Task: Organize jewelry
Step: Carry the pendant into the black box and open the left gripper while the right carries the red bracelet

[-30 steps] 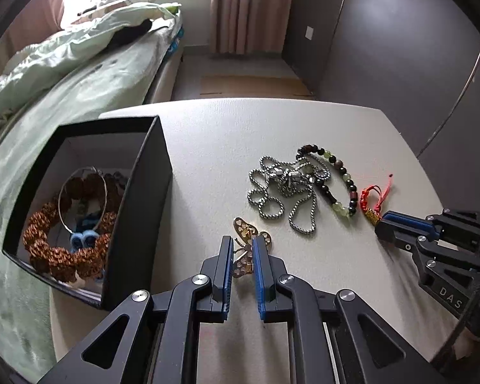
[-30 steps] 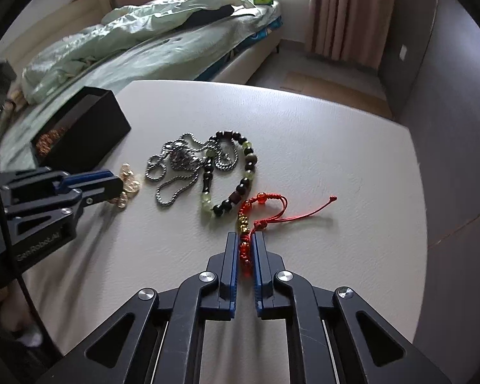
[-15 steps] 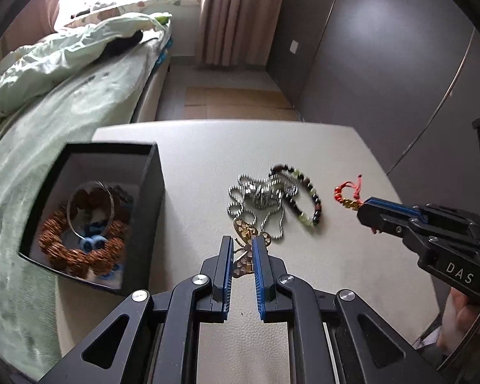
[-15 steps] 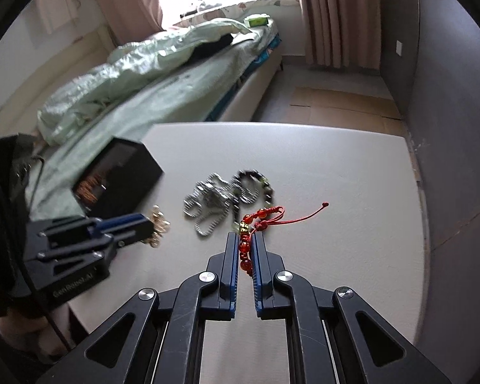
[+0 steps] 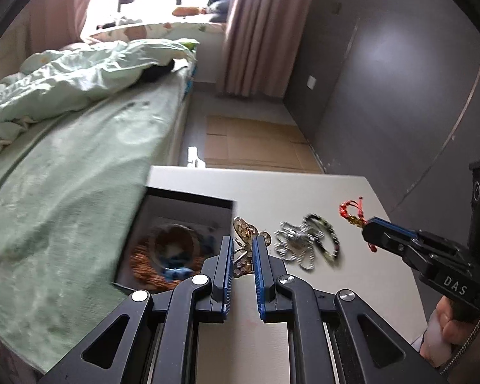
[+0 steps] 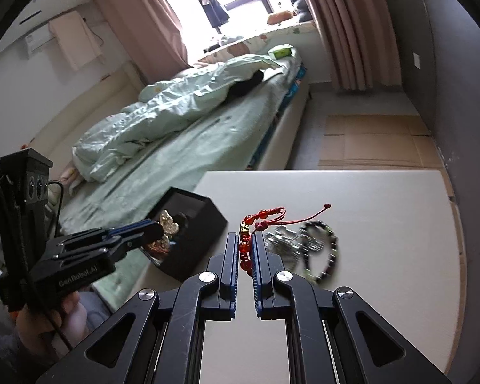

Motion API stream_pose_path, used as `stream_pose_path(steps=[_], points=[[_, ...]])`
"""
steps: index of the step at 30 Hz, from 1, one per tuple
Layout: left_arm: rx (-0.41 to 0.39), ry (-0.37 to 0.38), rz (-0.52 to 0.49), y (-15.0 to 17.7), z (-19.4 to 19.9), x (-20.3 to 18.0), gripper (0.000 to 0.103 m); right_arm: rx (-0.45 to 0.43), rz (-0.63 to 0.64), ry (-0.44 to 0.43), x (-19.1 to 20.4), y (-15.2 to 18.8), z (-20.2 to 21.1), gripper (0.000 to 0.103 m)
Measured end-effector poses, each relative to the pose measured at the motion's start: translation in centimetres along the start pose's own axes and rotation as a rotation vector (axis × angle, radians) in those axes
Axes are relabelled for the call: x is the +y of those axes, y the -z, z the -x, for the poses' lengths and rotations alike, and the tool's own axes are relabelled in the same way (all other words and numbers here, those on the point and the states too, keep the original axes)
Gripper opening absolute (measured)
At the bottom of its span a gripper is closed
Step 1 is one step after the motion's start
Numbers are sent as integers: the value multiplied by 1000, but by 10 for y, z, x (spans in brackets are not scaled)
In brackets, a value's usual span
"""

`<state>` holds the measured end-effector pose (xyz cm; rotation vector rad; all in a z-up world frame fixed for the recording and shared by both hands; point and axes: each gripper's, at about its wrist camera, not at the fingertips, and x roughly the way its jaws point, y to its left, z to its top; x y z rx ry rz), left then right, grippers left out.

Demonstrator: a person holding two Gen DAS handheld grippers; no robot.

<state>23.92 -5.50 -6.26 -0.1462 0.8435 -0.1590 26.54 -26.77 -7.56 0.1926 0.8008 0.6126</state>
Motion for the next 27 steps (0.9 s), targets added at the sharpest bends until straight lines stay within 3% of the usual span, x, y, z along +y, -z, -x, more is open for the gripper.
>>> stream_pose_path(steps=[7,12,14,16,17,27], points=[[-8,-46,53,-8,1,41,13,-27,37,-16,27,-4,-12,9],[-26,-15,57,-10,-10,54,14,-52,31,-38,43,-9,-23,9],[-21,-1,67,-8,-17,59,23,-52,26,-49,48,-8,-28,9],[-24,25,96,-5,-19,65,47,-45,20,-66,52,-8,-34,9],[-28,35,116,-4,-19,70,51,-40,19,-73,54,-8,-37,9],[-67,27,248,-1,-1,105,52,-4,48,-139,76,-8,-62,9]])
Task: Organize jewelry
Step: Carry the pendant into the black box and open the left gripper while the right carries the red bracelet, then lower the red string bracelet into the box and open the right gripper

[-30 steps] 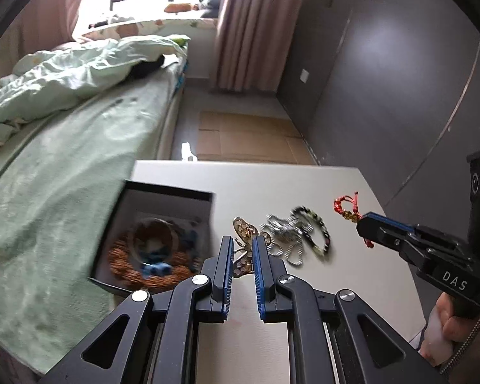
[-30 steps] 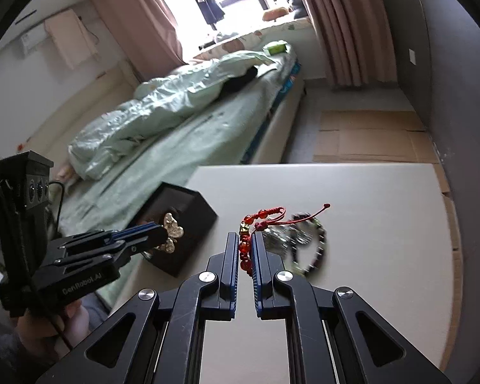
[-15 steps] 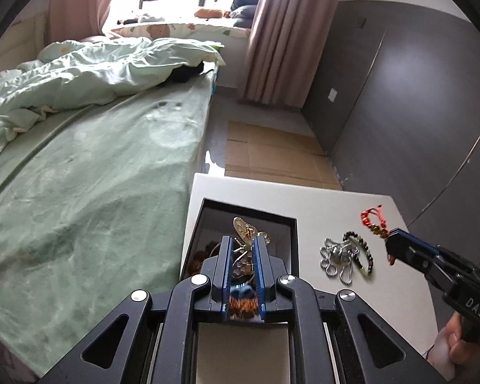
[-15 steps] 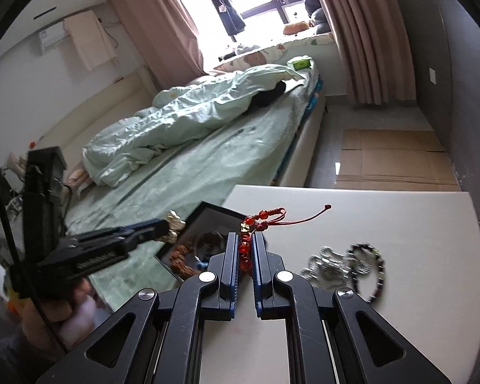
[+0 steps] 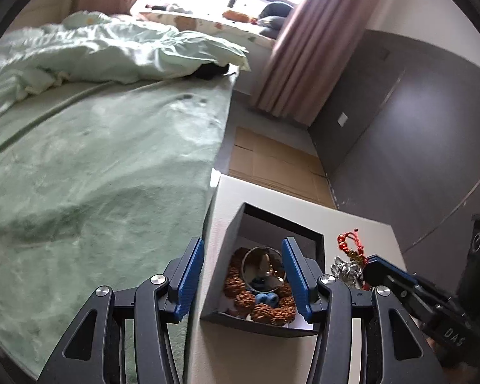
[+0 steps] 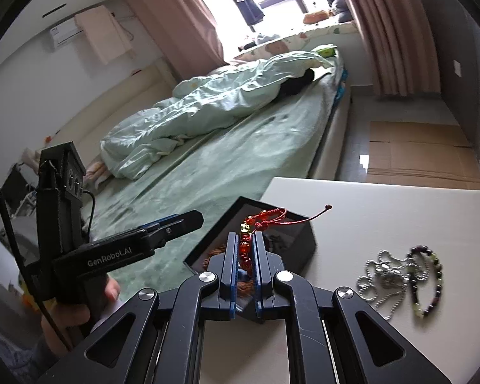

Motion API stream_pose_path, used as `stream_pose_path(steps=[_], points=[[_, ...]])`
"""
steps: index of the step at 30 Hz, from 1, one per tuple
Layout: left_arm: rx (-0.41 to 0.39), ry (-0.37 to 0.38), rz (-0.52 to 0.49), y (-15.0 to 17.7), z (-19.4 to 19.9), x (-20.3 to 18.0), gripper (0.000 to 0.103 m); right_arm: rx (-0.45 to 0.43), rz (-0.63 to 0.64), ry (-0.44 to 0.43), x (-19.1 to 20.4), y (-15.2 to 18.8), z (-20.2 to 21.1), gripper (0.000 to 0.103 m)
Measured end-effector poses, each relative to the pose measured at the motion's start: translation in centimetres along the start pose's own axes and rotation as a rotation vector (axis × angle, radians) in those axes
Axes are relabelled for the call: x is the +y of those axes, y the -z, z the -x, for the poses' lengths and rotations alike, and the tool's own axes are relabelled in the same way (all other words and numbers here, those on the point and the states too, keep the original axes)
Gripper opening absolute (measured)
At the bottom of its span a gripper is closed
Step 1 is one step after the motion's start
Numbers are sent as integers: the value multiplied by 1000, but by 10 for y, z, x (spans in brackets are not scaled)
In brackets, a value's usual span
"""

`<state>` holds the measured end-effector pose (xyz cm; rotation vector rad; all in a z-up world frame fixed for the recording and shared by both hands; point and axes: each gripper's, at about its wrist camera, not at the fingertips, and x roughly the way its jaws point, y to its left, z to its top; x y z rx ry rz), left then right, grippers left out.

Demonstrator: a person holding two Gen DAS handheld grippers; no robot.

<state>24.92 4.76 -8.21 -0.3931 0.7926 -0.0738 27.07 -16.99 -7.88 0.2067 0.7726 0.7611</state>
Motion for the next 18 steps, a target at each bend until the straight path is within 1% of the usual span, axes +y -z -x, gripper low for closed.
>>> stream_pose_path(steps=[5,7,8,9,10,11,12,14,16,18], points=[[-5,-6,25,-3,4,6,52,6,15,-10,7,-4,-14,10],[0,-9,25,-3,4,7,52,10,5,-34,8,-6,-19,10],[1,-8,26,-3,4,8,52,19,-4,-42,8,-7,-24,16],[2,-7,27,-3,5,9,52,35,-15,-42,8,-7,-28,26],[1,-8,29,-3,6,9,52,53,-30,-30,7,-7,-32,55],[0,-9,31,-4,7,10,52,56,-46,-2,4,-7,-34,72],[1,-6,32,-3,8,11,52,44,-59,24,2,-7,-33,74],[3,-1,33,-3,9,11,54,38,-93,25,-5,-8,-29,74],[5,4,29,-3,11,10,58,30,-117,43,-10,-9,-22,74],[2,11,21,-2,14,8,61,21,-113,78,-13,-7,-14,74]])
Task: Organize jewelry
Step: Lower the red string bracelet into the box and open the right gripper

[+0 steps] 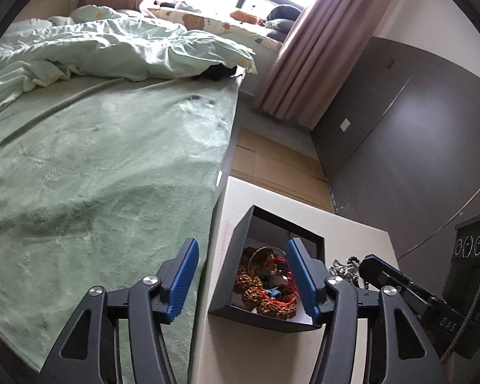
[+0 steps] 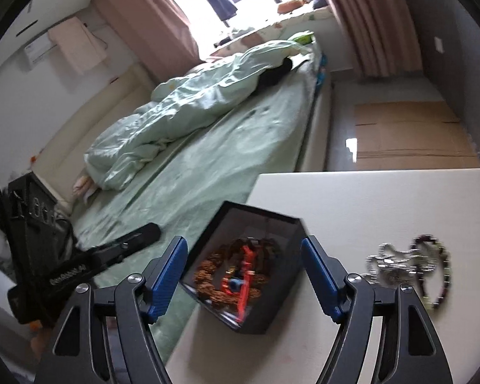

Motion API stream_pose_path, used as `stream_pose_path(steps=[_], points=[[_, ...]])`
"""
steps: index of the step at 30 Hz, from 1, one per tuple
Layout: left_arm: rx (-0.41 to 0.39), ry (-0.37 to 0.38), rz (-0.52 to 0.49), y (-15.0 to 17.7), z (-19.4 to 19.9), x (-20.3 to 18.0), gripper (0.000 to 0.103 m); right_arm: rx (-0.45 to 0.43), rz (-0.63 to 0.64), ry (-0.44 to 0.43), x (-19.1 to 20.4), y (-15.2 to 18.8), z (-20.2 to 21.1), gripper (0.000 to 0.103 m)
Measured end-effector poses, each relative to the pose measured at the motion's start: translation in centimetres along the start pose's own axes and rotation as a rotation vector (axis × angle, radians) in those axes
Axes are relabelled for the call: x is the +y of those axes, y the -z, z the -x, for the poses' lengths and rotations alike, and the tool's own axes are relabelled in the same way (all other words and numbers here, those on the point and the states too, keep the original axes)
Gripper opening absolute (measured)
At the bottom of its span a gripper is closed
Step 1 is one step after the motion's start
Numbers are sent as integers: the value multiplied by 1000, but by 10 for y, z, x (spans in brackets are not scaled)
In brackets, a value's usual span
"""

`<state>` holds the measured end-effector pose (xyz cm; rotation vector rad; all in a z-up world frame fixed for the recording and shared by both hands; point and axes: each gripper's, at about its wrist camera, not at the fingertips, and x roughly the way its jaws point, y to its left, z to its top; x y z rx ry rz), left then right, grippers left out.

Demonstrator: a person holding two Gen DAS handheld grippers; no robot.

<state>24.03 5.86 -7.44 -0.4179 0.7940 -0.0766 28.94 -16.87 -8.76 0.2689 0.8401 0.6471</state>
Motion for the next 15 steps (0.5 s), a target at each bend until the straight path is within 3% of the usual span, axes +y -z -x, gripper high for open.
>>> stream_pose_path(steps=[6,15], points=[[-3,-6,-49,4,1,-15,72,-7,-24,44,-15,3,22,74],[35,-16,-155,13,-12,-49,72,-14,-113,108,-62,7,55,75]])
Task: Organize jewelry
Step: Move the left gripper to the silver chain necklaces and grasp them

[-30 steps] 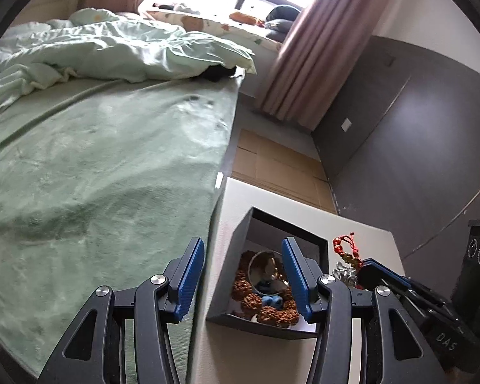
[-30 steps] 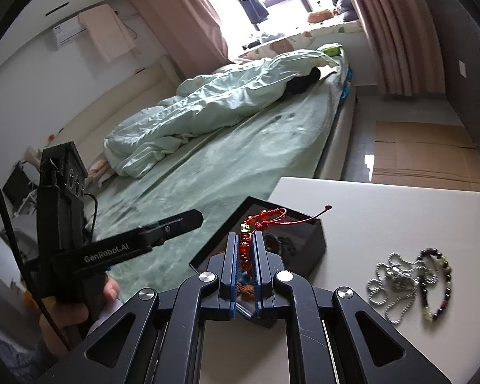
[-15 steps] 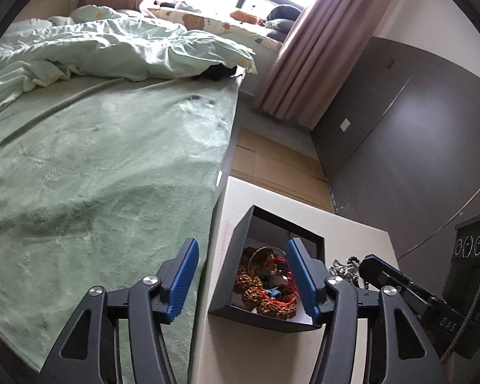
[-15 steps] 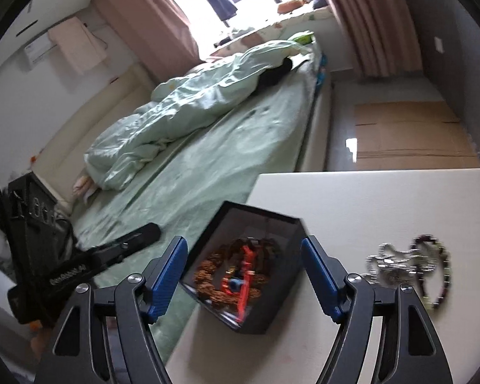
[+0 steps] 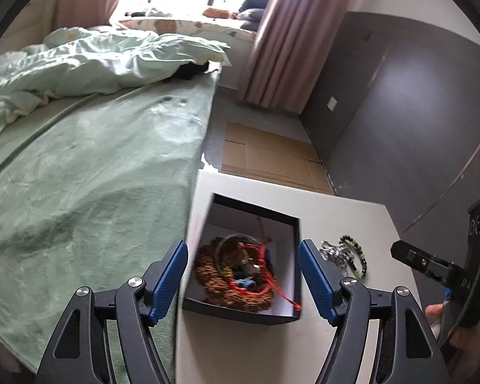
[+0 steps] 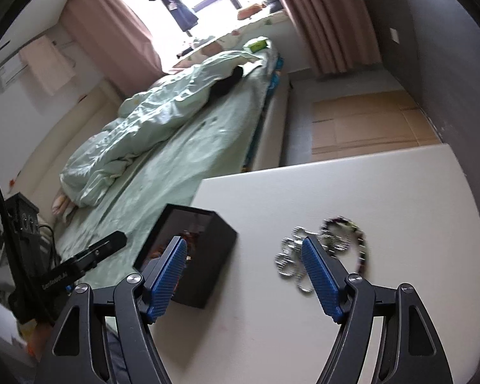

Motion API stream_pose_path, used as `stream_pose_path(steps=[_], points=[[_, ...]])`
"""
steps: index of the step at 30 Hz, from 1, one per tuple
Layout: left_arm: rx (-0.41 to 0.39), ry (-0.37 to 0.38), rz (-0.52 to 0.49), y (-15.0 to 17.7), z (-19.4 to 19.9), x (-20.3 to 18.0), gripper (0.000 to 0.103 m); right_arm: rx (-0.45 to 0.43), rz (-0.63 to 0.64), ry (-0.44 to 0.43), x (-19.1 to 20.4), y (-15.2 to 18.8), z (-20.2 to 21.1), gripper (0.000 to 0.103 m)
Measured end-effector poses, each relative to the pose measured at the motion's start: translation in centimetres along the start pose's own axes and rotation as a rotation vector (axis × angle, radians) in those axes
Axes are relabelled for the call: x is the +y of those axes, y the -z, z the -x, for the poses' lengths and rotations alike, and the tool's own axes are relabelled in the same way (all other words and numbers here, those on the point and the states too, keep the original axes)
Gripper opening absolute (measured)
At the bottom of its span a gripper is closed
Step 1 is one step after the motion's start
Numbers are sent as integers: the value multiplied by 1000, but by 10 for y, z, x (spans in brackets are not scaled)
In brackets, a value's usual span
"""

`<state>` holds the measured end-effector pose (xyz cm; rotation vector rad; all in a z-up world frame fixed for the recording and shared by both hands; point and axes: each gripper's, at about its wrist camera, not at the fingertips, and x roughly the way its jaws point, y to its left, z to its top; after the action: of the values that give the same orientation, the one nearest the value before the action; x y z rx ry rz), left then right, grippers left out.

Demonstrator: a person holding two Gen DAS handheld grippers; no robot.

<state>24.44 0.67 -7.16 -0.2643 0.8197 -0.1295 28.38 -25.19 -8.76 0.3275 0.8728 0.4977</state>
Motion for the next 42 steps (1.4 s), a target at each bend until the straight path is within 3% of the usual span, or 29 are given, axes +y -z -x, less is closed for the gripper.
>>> stream_pose_path(steps=[10,19,24,32,42], points=[[53,20,-142,0,-12,-54,72,-6,-92,80,-44,3,21,75],[137,57,-215,-1,-39,-102,72,-27,-184,117,-77,4,39,75],[196,61,-208,-1,-58,-122,72,-31,-225,130,-90,6,46,75],[244,-45,-195,-2,-97,-140,71,-49,-320,131,-114,8,54,75],[320,-178,-216,6,-144,-155,54,-30,-353,158,-129,12,54,74]])
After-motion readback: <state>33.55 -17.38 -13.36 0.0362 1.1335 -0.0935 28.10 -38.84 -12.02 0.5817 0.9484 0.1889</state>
